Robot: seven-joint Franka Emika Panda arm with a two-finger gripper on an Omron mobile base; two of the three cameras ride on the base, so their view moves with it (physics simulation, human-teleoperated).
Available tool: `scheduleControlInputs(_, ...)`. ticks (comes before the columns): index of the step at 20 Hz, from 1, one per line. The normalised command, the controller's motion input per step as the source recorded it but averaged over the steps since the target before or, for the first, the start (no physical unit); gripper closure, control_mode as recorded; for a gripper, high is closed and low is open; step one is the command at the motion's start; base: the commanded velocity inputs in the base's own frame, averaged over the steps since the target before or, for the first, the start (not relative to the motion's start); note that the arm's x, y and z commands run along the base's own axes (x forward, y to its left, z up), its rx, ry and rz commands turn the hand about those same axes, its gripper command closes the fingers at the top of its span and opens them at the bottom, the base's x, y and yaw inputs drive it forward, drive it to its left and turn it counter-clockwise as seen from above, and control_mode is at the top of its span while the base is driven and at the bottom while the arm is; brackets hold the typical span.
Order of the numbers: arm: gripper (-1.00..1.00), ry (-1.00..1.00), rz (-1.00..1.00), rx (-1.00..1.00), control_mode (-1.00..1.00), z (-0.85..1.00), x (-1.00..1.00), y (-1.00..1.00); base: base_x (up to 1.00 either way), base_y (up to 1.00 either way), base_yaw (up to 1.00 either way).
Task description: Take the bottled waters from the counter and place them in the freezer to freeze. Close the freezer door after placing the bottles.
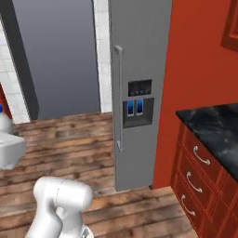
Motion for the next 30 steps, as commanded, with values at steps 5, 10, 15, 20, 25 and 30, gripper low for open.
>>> scheduleControlInputs(5, 1.00, 0.00, 0.00, 0.00, 1.00, 0.00, 0.00, 0.00, 0.18, 0.81, 0.72)
scheduleControlInputs(10, 1.00, 0.00, 0.00, 0.00, 1.00, 0.00, 0.00, 0.00, 0.52, 0.91, 0.44)
scheduleControlInputs(15, 1.00, 0.00, 0.00, 0.00, 1.00, 0.00, 0.00, 0.00, 0.67, 0.42, -0.02)
scheduleControlInputs(20, 1.00, 0.00, 0.00, 0.00, 1.00, 0.00, 0.00, 0.00, 0.64, 0.68, -0.23)
scheduleControlInputs(25, 1.00, 0.00, 0.00, 0.00, 1.00, 0.00, 0.00, 0.00, 0.61, 0.52, -0.40)
scheduleControlInputs(30, 1.00, 0.00, 0.00, 0.00, 1.00, 0.00, 0.00, 0.00, 0.80, 0.19, -0.55)
